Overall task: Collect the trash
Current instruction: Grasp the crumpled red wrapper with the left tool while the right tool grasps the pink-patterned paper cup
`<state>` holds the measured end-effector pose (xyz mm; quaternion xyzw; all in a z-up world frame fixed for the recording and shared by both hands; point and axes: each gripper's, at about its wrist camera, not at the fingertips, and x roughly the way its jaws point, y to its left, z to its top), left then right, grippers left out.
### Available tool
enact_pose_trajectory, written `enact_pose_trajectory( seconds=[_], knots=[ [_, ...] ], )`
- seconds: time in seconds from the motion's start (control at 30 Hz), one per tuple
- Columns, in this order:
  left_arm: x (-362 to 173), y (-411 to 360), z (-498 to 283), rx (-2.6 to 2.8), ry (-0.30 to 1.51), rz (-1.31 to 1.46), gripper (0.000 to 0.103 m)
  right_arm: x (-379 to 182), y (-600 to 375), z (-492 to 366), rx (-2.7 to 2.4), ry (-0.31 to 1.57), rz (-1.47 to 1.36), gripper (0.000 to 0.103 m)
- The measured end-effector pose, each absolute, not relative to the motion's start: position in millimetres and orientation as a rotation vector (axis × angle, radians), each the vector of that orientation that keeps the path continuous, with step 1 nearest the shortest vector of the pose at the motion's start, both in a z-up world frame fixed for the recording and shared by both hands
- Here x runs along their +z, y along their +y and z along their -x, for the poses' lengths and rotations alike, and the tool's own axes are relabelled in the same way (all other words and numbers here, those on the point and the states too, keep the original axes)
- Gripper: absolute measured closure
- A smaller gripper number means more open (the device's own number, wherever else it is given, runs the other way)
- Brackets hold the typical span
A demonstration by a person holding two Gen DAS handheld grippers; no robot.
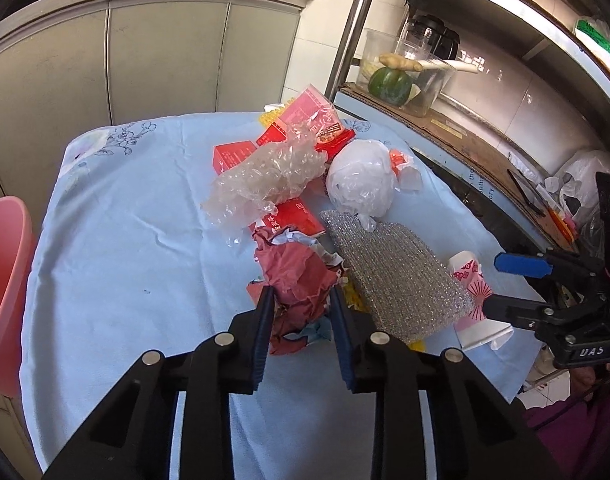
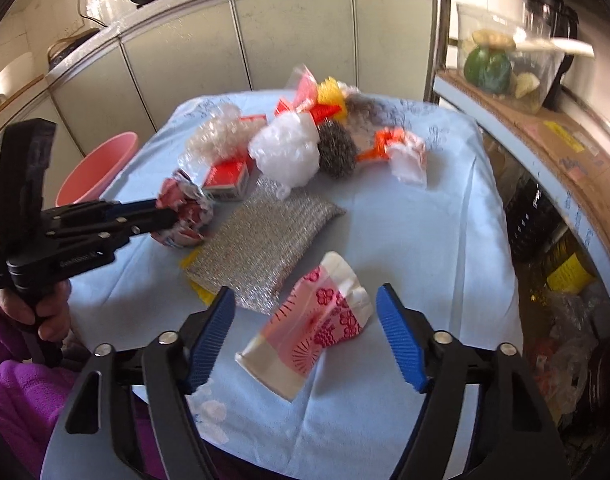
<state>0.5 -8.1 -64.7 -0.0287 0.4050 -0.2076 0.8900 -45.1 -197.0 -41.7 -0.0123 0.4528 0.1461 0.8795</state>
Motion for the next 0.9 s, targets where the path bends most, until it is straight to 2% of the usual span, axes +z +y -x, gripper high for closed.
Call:
enact_pose_trajectory(
  seconds=[0.13, 0.2, 0.33, 0.43, 0.67, 0.9],
  knots=[
    [-59.1, -3.8, 1.6, -0.433, 0.815, 0.068, 0.079, -53.7, -201.2, 41.7, 0.294, 1.014, -0.001, 0.049],
    [-57.2, -2.0, 1.8, -0.433, 0.809, 0.073, 0.079, -56.8, -201.7, 41.9, 0.295, 1.034, -0.001, 0.052],
    [-54.5, 2.8, 2.3, -0.424, 0.799, 0.086, 0.079, -59.8, -203.5, 45.1, 0.315, 1.054, -0.01, 0.069],
    [-51.9, 6.3, 3.7, -0.415, 0.79, 0.092, 0.079, -58.4, -205.2, 46.3, 0.31, 1.048, -0.008, 0.077],
    [-40.7, 20.0, 7.8, -0.384, 0.75, 0.128, 0.079, -54.2, -223.5, 48.2, 0.261, 1.016, -0.051, 0.08],
    [-30.3, 33.5, 11.5, -0.353, 0.709, 0.168, 0.079, -29.9, -238.9, 49.9, 0.225, 0.888, -0.087, 0.08]
  ],
)
